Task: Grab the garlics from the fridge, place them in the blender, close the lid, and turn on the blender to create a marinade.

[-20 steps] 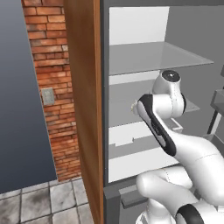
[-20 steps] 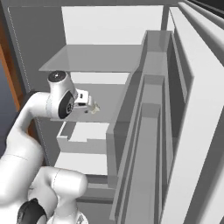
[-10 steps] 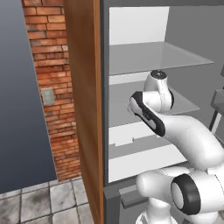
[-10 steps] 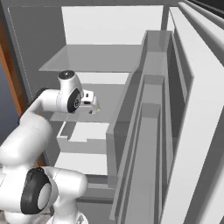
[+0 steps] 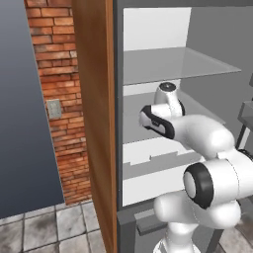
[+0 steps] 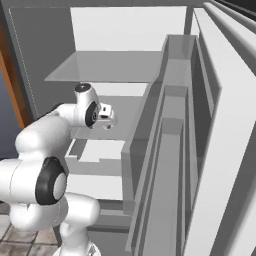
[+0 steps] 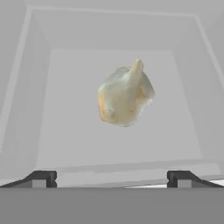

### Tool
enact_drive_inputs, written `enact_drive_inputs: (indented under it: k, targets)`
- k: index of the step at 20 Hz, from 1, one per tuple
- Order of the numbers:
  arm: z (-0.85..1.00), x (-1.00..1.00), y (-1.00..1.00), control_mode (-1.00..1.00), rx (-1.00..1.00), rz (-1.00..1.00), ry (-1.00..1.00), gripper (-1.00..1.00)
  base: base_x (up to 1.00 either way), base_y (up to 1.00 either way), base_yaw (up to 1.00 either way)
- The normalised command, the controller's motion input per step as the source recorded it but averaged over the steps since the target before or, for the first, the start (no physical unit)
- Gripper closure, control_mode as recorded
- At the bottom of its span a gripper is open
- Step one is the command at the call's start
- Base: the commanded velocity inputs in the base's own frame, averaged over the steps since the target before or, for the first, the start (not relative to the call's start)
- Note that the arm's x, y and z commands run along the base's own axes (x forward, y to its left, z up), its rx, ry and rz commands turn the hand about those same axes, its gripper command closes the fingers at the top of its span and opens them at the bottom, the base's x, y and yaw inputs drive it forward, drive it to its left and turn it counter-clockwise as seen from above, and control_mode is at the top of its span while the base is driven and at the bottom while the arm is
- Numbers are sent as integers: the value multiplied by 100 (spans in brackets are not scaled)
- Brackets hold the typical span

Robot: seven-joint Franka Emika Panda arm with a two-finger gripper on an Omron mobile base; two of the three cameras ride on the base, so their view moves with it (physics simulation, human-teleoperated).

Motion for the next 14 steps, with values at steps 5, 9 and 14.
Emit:
enact_drive_inputs:
  k: [5,9,14]
  targets:
    - [-34,39,-4,-100,-6,-6,0,-100,0,0,0]
    - [-21,43,-1,-100,-1,-6,0,-100,0,0,0]
    - [-25,42,0,-100,0,-5,0,-100,0,0,0]
